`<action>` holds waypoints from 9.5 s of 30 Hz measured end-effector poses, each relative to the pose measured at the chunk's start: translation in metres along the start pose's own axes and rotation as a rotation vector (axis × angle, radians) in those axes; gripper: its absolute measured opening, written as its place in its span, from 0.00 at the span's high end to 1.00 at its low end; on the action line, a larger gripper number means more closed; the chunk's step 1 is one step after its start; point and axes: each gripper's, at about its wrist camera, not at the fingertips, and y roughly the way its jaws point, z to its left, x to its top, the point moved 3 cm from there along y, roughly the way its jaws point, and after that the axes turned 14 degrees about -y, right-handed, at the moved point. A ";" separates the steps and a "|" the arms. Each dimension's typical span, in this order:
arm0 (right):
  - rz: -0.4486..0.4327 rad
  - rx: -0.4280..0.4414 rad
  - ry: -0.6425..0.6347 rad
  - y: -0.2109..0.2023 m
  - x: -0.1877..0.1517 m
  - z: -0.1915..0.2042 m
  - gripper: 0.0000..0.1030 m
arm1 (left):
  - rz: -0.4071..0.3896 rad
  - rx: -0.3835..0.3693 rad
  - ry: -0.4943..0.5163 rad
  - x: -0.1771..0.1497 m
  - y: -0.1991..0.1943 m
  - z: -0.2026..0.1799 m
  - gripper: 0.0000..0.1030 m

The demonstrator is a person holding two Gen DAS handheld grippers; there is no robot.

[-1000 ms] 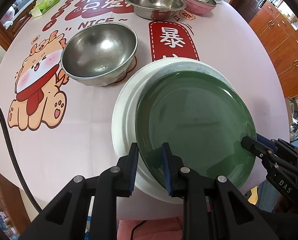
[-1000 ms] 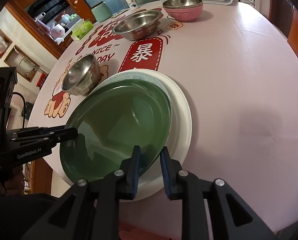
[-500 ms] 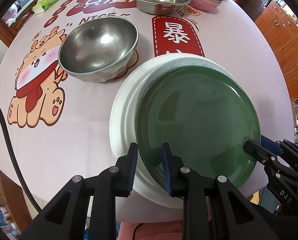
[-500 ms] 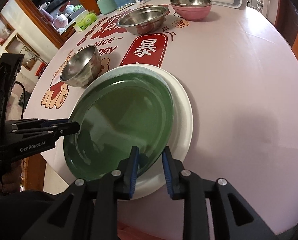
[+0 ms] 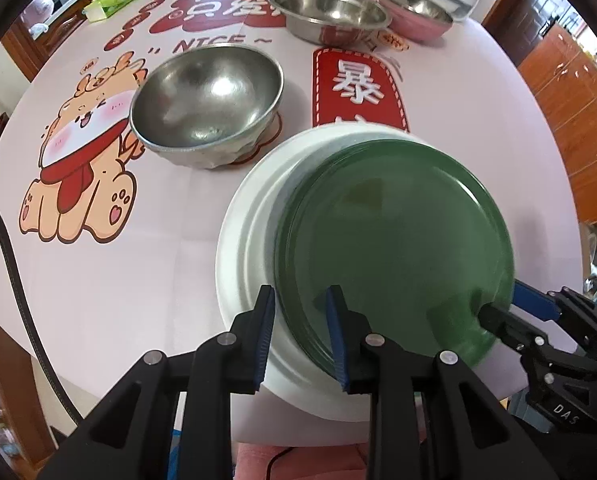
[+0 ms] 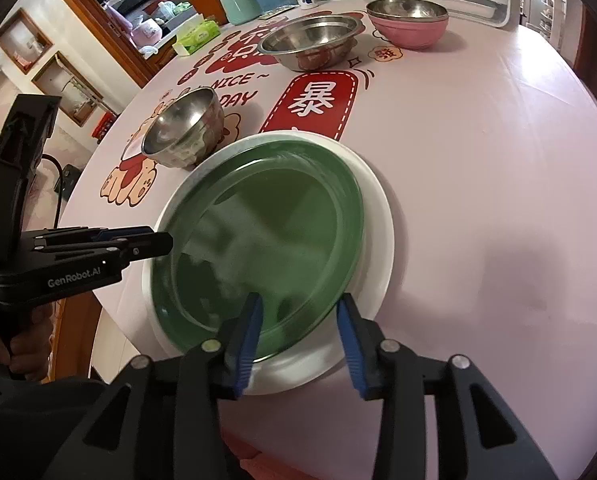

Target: Organize plates and bowls

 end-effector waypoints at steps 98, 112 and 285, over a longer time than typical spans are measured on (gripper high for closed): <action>-0.096 -0.220 0.485 0.026 0.218 -0.041 0.35 | -0.008 -0.070 0.237 0.274 -0.039 0.014 0.29; -0.192 -0.191 0.420 0.068 0.232 -0.062 0.35 | 0.053 -0.138 0.241 0.295 0.036 -0.016 0.29; 0.094 -0.126 -0.104 0.083 0.103 0.189 0.47 | 0.152 -0.166 0.009 0.054 0.010 0.221 0.68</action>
